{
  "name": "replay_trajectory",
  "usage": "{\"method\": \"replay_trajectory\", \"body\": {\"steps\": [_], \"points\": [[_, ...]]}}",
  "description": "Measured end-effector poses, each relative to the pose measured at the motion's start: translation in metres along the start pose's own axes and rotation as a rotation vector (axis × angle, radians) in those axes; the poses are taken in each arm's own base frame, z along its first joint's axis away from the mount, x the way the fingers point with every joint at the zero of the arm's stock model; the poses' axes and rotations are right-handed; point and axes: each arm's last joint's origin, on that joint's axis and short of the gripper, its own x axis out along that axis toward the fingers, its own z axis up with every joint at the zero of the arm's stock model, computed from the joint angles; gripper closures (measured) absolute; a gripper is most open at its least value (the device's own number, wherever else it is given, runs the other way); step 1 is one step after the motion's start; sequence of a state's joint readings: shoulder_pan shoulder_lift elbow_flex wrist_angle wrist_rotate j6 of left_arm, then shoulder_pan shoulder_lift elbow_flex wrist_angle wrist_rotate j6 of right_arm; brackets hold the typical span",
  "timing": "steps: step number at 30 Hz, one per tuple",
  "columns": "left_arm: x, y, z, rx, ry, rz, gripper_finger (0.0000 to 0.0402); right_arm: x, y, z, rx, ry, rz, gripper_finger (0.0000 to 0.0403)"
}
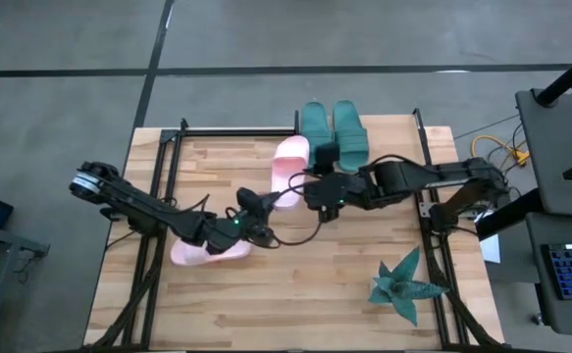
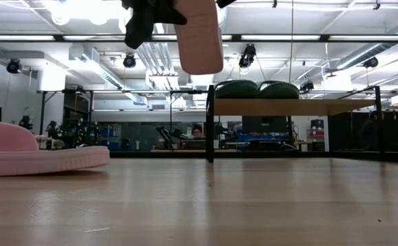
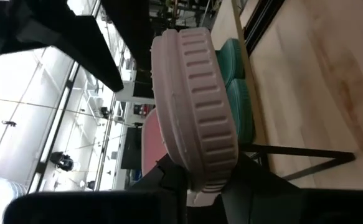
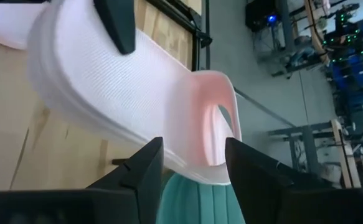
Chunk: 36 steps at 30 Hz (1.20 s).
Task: Pick and place slides into the shelf
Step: Put the top pink slipper on the shelf
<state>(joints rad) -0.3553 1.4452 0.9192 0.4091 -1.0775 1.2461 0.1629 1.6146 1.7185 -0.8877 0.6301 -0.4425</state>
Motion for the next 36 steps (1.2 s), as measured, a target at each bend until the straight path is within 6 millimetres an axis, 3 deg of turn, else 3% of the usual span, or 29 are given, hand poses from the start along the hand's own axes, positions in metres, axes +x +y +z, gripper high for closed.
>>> {"method": "replay_trajectory", "body": {"steps": [14, 36], "points": [[-0.003, 0.004, 0.002, 0.037, -0.015, 0.004, 0.0358, 0.018, -0.027, -0.008, 0.062, 0.059, -0.049, 0.0248], [0.009, 0.005, 0.028, 0.155, -0.008, 0.013, 0.0359, 0.025, -0.035, -0.014, -0.014, 0.088, -0.06, 0.0269]]}}
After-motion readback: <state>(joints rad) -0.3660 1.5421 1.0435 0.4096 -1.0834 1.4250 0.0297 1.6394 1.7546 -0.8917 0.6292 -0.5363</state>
